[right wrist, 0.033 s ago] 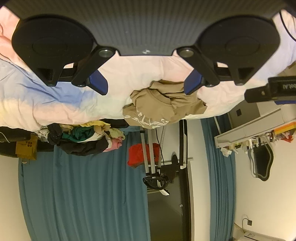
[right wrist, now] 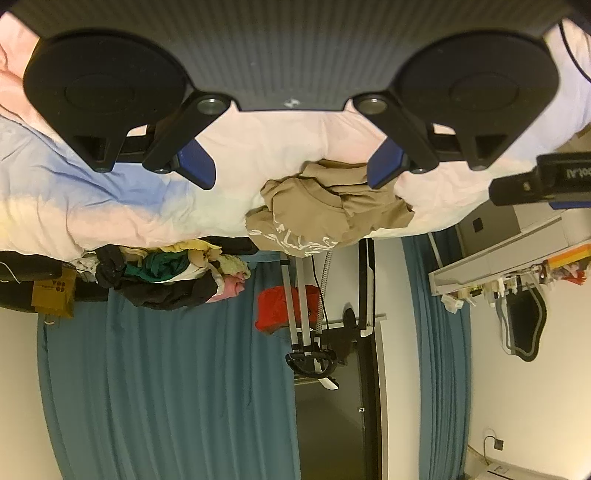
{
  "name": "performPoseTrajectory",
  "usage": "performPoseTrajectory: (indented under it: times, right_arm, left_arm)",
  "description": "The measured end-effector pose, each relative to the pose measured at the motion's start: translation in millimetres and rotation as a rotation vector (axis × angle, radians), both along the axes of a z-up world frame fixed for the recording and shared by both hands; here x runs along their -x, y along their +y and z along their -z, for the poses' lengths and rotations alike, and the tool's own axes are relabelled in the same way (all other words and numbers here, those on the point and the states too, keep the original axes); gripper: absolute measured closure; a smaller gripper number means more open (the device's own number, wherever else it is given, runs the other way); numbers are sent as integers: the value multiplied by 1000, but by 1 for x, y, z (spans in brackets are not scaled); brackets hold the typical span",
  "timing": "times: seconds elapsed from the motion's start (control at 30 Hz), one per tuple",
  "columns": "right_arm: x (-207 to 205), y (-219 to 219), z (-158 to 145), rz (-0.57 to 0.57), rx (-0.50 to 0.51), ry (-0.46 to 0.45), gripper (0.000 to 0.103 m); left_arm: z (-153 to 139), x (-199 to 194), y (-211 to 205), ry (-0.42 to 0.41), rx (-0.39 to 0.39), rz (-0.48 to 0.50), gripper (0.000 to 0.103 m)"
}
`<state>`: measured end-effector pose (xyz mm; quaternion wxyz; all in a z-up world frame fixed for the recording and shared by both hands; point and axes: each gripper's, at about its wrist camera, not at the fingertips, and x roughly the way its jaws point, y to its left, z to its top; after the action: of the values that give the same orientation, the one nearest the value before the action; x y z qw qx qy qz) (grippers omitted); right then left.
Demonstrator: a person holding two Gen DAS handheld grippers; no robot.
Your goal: Fold clothes
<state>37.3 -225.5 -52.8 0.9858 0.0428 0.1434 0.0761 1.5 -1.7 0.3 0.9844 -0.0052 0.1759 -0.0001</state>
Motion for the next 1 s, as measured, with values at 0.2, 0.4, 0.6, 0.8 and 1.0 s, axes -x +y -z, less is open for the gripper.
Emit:
performPoseTrajectory:
  times: [0.2,0.4,0.6,0.8,1.0]
  right_arm:
    - [-1,-1,0,13,-6,-1,13]
    - [-2,-1,1,26,-12,-1,13]
    - [-3,-2,0,29,-16,13,13]
    - [-2,-5,1,40,-32,19,13]
    - [-1,-12,-4,48,-50,19,13]
  left_arm:
    - [-1,-5,-5,-2,-1,-9,0]
    - [1,-6,-9,3,-5,-12,0]
    - [5,-5,-9,11,-12,-9,0]
    - [9,-3,-9,19,-19,-6,0]
    - [14,-3,-12,26,-31,5,0]
